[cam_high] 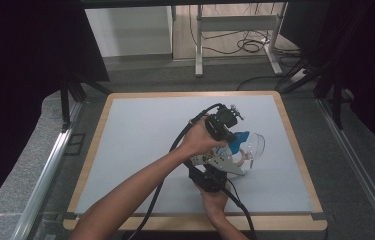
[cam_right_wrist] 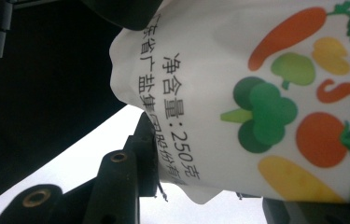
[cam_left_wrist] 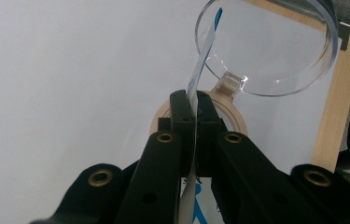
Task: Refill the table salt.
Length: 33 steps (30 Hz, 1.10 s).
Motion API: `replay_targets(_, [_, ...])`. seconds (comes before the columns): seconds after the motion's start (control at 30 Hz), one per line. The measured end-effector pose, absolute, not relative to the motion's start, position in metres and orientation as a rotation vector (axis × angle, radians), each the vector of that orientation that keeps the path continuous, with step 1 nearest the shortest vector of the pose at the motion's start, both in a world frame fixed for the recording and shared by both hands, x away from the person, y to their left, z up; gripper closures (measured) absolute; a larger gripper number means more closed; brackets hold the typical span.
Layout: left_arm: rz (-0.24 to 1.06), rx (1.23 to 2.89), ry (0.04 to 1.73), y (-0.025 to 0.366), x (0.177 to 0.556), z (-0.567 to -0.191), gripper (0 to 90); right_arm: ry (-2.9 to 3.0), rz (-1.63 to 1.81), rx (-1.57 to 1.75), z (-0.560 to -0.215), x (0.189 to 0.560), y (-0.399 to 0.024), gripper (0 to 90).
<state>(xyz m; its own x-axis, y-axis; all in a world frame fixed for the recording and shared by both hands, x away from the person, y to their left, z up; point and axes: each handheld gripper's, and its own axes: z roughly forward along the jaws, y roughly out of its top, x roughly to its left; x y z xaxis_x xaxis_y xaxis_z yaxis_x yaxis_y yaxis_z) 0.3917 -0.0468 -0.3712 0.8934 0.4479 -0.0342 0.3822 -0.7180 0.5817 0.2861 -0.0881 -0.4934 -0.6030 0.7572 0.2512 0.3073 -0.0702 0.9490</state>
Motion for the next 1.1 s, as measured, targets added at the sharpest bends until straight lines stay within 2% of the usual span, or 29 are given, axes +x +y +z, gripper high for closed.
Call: replay_targets(1.1, [0.146, 2.46, 0.593, -0.0499, 0.391, -0.3718, 90.0, 1.837, 1.734, 1.143, -0.4891, 0.2859, -0.0902, 60.8])
